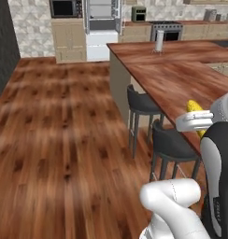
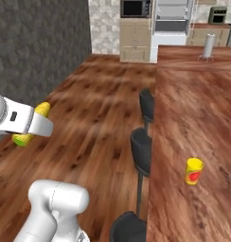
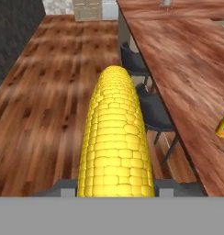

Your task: Gather the corn and mushroom from the fridge and place them on a tray on the dining counter. Then gather the chicken drumstick and fish from the fridge and place them on the other tray.

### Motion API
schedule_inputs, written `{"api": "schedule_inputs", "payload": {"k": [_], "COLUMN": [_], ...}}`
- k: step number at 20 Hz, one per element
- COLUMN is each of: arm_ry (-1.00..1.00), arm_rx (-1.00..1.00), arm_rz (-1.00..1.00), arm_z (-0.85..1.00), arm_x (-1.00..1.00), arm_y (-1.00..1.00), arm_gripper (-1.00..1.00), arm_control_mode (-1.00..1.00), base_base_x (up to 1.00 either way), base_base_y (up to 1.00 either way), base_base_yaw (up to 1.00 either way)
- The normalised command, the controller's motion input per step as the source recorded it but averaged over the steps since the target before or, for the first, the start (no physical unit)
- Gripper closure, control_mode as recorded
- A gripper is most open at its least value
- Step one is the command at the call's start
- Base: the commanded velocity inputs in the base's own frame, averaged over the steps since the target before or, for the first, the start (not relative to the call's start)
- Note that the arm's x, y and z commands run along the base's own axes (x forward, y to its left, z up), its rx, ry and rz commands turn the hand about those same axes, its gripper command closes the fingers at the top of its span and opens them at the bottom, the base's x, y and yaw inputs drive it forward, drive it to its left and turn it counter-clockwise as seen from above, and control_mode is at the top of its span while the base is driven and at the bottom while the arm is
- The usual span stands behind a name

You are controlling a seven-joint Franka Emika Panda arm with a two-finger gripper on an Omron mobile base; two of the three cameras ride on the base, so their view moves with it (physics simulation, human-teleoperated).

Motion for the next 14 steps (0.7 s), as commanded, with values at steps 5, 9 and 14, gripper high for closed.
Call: {"api": "schedule_inputs", "payload": {"k": [5,9,14], "arm_ry": [0.00,0.00,0.00], "arm_rx": [0.00,0.00,0.00], "arm_rz": [0.00,0.00,0.00], "arm_z": [0.00,0.00,0.00], "arm_x": [0.00,0.00,0.00], "arm_y": [0.00,0.00,0.00], "arm_gripper": [1.00,1.00,1.00], "arm_control_mode": [1.00,1.00,1.00], "base_base_x": [-1.00,-1.00,-1.00], "base_base_y": [-0.01,0.00,-0.02], "base_base_yaw": [0.00,0.00,0.00]}}
